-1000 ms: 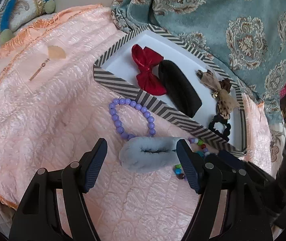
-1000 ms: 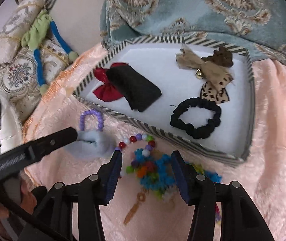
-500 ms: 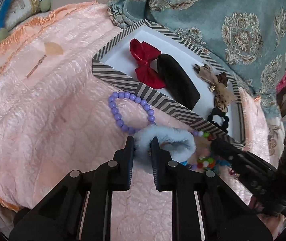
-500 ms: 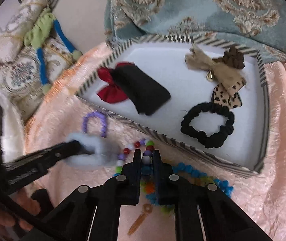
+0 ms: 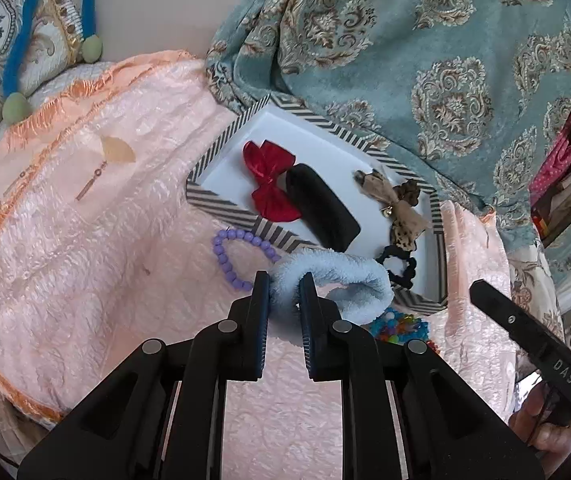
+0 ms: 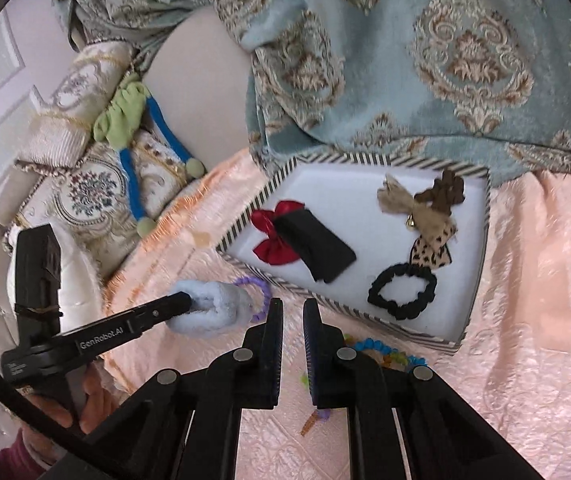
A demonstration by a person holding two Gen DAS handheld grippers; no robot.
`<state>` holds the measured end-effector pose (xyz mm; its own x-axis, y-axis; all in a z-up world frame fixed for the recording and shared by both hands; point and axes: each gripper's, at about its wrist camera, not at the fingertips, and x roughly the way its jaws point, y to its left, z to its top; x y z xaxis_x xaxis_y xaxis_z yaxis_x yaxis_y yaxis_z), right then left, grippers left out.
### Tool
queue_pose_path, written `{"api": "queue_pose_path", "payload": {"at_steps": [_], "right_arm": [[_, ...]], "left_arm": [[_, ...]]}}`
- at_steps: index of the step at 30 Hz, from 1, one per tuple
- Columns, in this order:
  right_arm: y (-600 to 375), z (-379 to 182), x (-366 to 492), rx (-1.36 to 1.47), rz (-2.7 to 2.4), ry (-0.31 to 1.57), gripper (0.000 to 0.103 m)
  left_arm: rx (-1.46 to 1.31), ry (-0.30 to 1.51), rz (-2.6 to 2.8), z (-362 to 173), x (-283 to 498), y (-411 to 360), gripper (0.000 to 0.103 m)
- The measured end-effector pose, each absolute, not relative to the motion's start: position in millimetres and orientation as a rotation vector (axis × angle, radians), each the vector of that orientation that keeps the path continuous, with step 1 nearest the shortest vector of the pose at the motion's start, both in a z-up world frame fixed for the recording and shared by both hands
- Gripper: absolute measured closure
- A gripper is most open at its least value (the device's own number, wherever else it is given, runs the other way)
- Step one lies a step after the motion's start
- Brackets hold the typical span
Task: Organize jewelry
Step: 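Grasp the multicolour bead bracelet with the right gripper while the left gripper holds the scrunchie, then carry the scrunchie and bead bracelet over the tray with both grippers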
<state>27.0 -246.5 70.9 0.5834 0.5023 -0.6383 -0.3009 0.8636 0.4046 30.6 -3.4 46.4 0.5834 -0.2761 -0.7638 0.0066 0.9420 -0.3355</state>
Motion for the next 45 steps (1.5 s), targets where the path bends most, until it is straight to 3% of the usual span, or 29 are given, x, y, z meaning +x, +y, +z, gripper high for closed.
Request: {"api": "queue_pose_path", "payload": {"at_steps": [8,11,18,19,20,21,39,45], "right_arm": [[-246,61,25,0.210,0.447,0.883,0.093],[-242,35,29,0.164,0.420,0.964,0.079],[-243,-17,46,0.219,0.399,1.069,0.078],[-242,-22,46,0.221,0.401,1.075,0.080],[-241,-24,45,0.220,0.403,1.065,0.090],[-241,-23,43,0.218,0.398,1.054,0.094],[-241,113,-5,0.302,0.589,0.730,0.094],[-258,109,-2,0.323,0.535,0.754,0.094]], "left_arm": [[-0.299,0.934,-0.164,47,25,-7,0.090],[-0.299,0.937,-0.160,45,26,-6,0.090],[-0.300,0.947,-0.152,39,28,-4,0.090],[-0.301,0.949,-0.149,39,28,-3,0.090],[-0.302,0.950,-0.147,38,28,-2,0.090],[-0.303,0.951,-0.144,38,28,-1,0.090],[-0.320,0.912,-0.136,54,17,7,0.090],[-0.323,0.909,-0.142,56,15,4,0.090]]}}
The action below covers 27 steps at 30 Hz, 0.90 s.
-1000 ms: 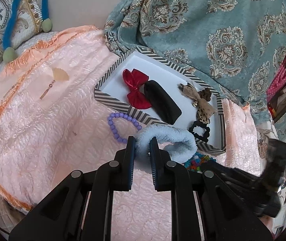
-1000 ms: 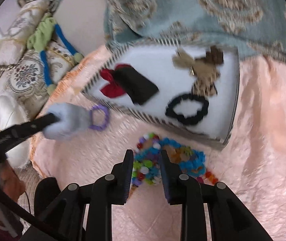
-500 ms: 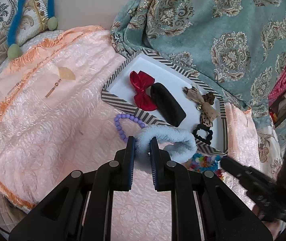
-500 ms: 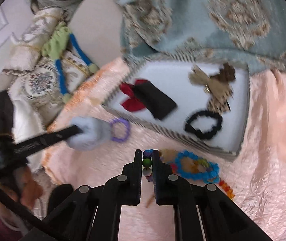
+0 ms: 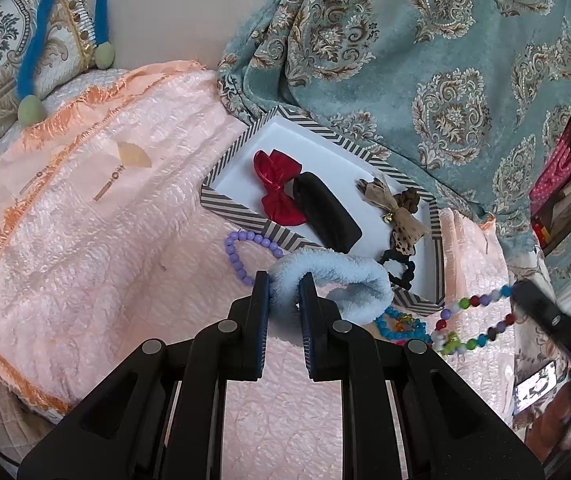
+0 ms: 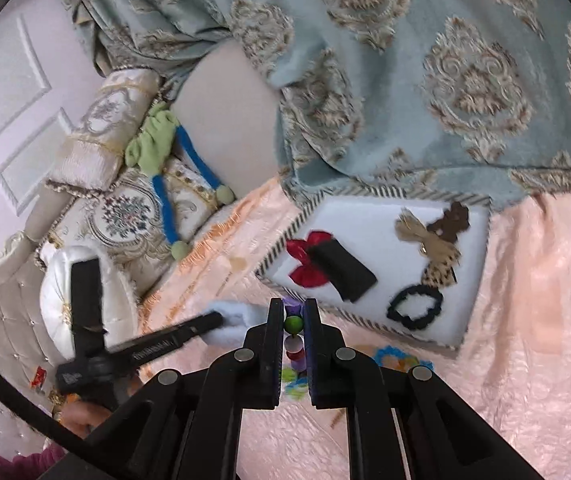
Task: Organize jewelry
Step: 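Carry the scrunchie and bead bracelet over the tray with both grippers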
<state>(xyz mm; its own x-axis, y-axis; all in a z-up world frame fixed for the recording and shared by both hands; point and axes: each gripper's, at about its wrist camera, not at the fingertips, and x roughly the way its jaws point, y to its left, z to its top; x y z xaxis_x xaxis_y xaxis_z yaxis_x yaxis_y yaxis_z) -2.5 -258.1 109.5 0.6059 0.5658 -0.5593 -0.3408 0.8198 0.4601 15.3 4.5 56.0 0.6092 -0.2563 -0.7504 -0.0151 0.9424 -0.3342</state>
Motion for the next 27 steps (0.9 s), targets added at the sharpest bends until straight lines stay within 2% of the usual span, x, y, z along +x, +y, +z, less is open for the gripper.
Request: {"api": "queue_pose_path", "payload": {"at_steps": [5,12,20,27], "right_arm": [[-252,95,-3,0.338,0.544,0.798,0.094],[-282,106,-5,0.383,0.514,0.747,0.094],[-299,22,8,0.404,0.392,0.953,0.094],[-288,46,8,0.395,0.452,0.905,0.094]], "left_arm": [[-0.302,0.911,-0.148,56,13,-1,0.090],[-0.309,0.918,-0.145,52,17,-1,0.090],[-0.295,0.938,-0.148,45,19,-6,0.090],[-0.304,0.924,-0.150,50,21,-5,0.090]]}}
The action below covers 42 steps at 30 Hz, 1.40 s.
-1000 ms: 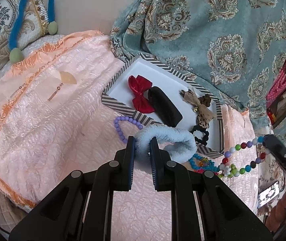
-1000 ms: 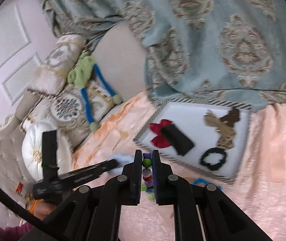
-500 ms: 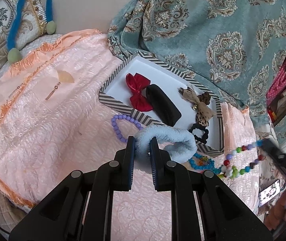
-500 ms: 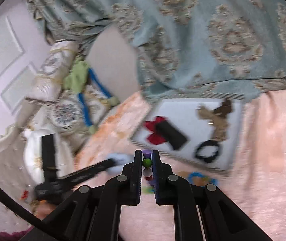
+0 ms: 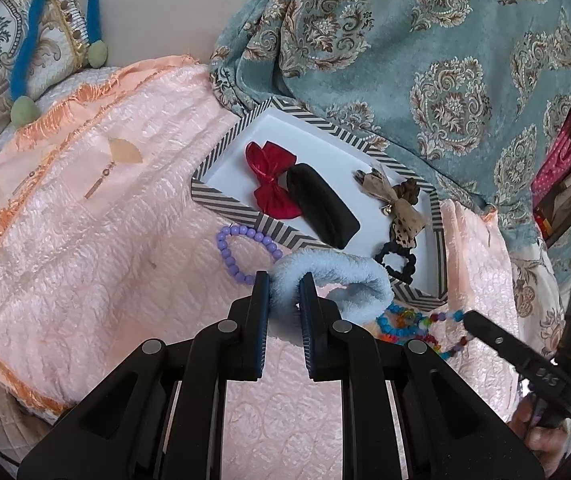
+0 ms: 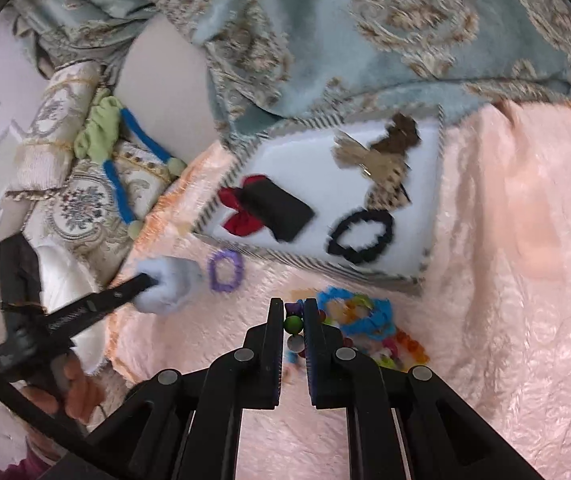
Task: Organize jewelry
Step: 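Carry the scrunchie and bead bracelet over the tray with both grippers, then lower the scrunchie and bracelet into the tray and open both grippers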
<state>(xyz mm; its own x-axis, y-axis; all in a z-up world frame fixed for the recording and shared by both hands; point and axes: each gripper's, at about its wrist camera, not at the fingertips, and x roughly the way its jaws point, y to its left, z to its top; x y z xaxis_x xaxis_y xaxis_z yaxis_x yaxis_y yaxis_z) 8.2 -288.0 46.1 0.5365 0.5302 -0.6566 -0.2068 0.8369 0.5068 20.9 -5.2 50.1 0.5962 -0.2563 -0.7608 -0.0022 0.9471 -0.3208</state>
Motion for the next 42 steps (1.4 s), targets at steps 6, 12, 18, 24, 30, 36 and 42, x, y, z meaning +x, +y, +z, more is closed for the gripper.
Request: {"api": "queue_pose_path", "payload": {"at_steps": [6,12,18,24,30,36,42], "right_arm": [[-275,71,12,0.368,0.483,0.856,0.094],[-266,85,27,0.325,0.477,0.836,0.094],[-263,87,55,0.287,0.445,0.841,0.094],[-261,83,87,0.250,0.430,0.852,0.094],[-256,76,117,0.228,0.419,0.864,0.094],[-250,70,143,0.236,0.423,0.862,0.094],[-246,54,167,0.296,0.431,0.878,0.094]], "left_arm": [[-0.299,0.913,-0.161,57,27,-9,0.090],[-0.263,0.888,-0.157,67,47,-18,0.090],[-0.212,0.867,-0.146,74,79,-29,0.090],[-0.161,0.859,-0.138,74,120,-41,0.090],[-0.121,0.860,-0.143,68,153,-55,0.090],[-0.120,0.871,-0.159,57,189,-63,0.090],[-0.121,0.909,-0.168,38,218,-72,0.090]]}}
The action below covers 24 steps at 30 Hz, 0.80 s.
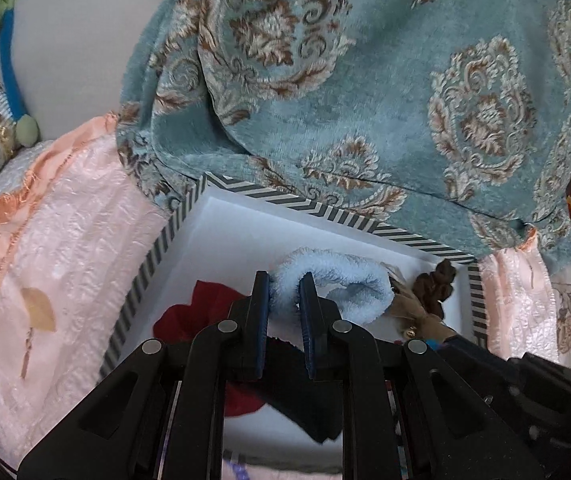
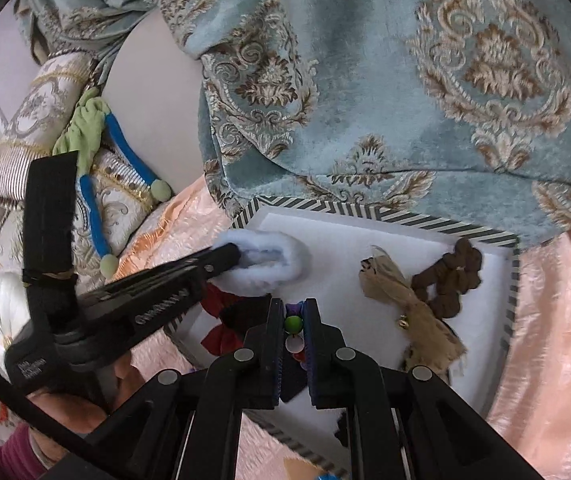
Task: Organize jewelry
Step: 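Lower the scrunchie and bracelet into the tray and open both grippers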
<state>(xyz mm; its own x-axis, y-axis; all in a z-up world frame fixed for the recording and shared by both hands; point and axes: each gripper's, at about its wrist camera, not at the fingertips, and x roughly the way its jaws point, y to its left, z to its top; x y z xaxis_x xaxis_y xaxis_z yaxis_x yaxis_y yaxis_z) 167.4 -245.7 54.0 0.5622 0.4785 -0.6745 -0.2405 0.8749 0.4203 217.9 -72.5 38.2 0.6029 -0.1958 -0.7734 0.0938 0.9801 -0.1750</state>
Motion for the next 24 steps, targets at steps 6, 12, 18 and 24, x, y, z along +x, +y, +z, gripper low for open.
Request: {"api": "queue_pose_path", "payload": {"at_steps": [6,12,18,24], "right_arm": [[-247,23,186,0.280,0.348,0.940,0.094],[-254,-5,192,0.219,0.265,1.004,0.094],[-250,-15,189,0.168,0.238,1.027,0.084],[-249,-10,174,0.152,0.239,1.002,0.080]], "left_arm": [[-0.145,0.971,-0.160,12,239,-75,0.090],[-0.163,0.997,-0.130,-4,247,-72,0.088],[-0.176,0.982,-0.136,-1,243,-69,0.052],[-0.164,0.966,-0.132,8,230,-65,0.050]]}}
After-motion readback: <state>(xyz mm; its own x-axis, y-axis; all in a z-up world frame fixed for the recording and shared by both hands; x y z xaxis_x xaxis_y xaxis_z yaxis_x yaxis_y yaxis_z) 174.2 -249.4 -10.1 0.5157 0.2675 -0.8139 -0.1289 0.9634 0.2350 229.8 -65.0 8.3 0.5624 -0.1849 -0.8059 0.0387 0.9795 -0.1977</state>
